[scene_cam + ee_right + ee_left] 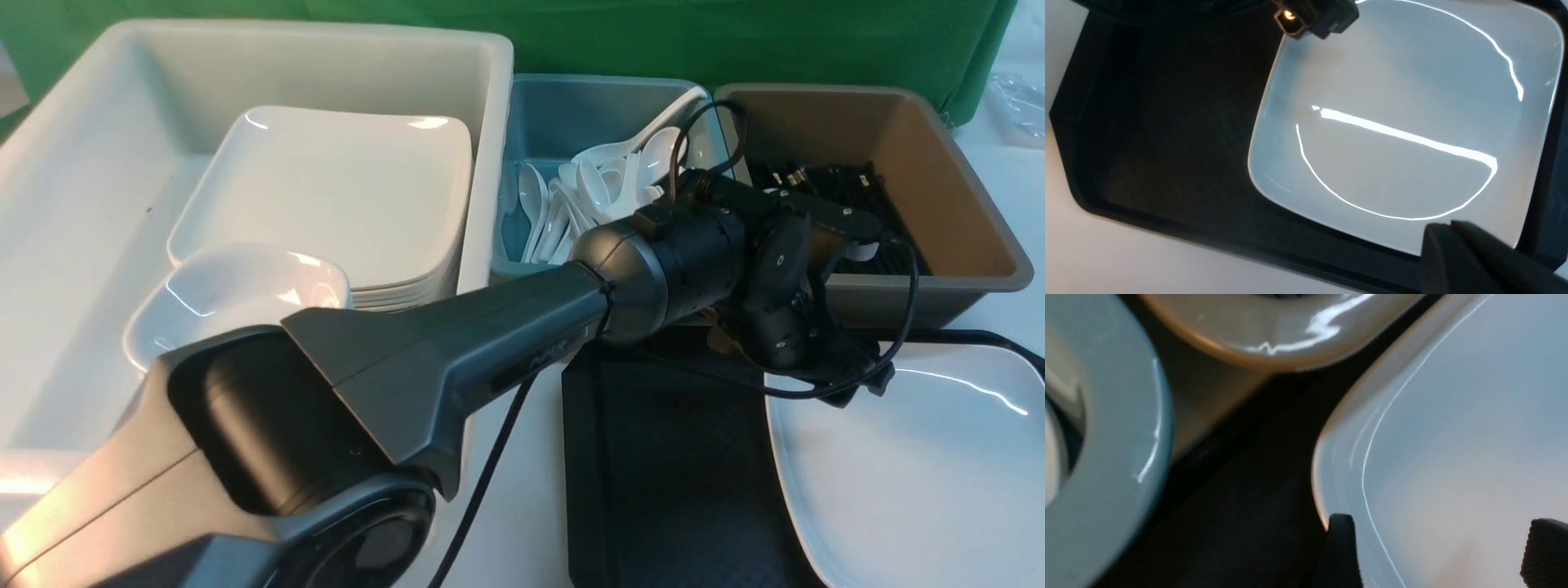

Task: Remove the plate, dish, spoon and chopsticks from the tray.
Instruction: Use the left arm to grab a plate from the dinner plate

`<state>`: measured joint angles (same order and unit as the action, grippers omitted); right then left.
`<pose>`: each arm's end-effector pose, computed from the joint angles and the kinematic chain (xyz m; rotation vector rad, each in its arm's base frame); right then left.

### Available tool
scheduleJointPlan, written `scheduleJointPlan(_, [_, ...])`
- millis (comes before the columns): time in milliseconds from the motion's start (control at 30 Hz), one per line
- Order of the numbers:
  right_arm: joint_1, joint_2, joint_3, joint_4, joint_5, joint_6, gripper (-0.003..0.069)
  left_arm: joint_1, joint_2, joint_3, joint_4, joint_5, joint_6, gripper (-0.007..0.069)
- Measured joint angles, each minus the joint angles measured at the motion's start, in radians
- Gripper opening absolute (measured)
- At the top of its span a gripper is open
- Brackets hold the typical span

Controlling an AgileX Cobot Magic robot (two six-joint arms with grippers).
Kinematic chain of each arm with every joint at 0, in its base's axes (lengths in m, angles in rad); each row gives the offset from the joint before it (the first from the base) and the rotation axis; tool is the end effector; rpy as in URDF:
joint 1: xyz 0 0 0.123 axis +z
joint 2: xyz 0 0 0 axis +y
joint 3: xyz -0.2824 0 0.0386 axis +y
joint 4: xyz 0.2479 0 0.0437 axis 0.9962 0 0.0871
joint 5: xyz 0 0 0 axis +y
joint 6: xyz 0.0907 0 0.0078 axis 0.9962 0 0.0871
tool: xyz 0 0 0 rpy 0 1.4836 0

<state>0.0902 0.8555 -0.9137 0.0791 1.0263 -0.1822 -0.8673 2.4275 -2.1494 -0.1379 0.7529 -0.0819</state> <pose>0.1455 0.0193 0.3495 -0.3122 2.4285 0.0603 0.3444 -0.4192 0.1795 0.9069 2.4268 -0.5299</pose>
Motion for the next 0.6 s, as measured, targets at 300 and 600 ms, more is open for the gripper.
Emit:
scheduleJointPlan(300, [0.000, 0.000, 0.000, 0.000, -0.002, 0.001, 0.0034, 0.000, 0.040, -0.002, 0.050, -0.055, -0.029, 0.0546])
scheduleJointPlan(600, [0.000, 0.000, 0.000, 0.000, -0.003, 0.003, 0.0034, 0.002, 0.051, -0.002, 0.067, -0.085, -0.046, 0.0546])
